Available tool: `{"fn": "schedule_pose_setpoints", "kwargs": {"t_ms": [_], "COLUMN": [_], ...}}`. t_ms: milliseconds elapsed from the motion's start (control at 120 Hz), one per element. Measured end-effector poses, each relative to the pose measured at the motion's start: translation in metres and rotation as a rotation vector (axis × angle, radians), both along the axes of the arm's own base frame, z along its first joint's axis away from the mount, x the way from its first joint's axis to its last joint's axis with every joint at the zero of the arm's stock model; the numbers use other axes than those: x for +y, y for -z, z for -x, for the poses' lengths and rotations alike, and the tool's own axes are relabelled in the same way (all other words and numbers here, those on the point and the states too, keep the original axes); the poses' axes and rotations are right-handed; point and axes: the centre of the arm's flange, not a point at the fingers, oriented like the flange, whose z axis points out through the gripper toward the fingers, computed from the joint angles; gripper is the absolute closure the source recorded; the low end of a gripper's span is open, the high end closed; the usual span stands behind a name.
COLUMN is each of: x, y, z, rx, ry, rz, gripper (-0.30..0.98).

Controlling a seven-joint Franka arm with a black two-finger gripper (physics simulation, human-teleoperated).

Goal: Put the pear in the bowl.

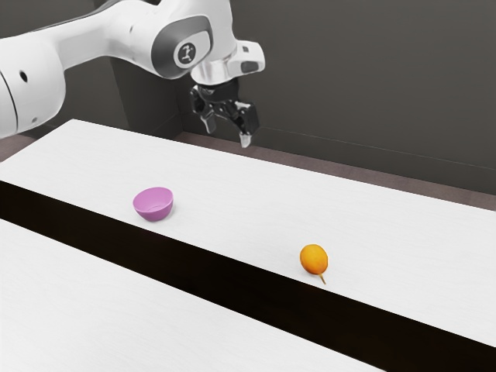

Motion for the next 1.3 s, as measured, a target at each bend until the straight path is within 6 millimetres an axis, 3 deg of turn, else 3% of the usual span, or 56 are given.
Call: {"fn": "schedule_pose_setpoints", "kwargs": {"t_ms": [133,300,467,658,867,1017,1300], "x": [-0.005,-0.019,-0.057,-0.097,-0.112,-0.127,-0.129], "y": [0.01,0.059,0.089,0.172,0.242,0.264,0.297], "z": [0.0,-0.017,-0.019,-0.03,-0.039,-0.04,-0.058], "rx": [0.029,0.076,0.09,0.171,0.216,0.205,0.135], "ry": [0.014,0.015,0.05,0.03,-0.015,-0.019,-0.045], "rz": [-0.006,0.074,0.141,0.261,0.309,0.335,0.353], "gripper": [0.01,0.0,0.0,0.02,0.03,0.04,0.05]}}
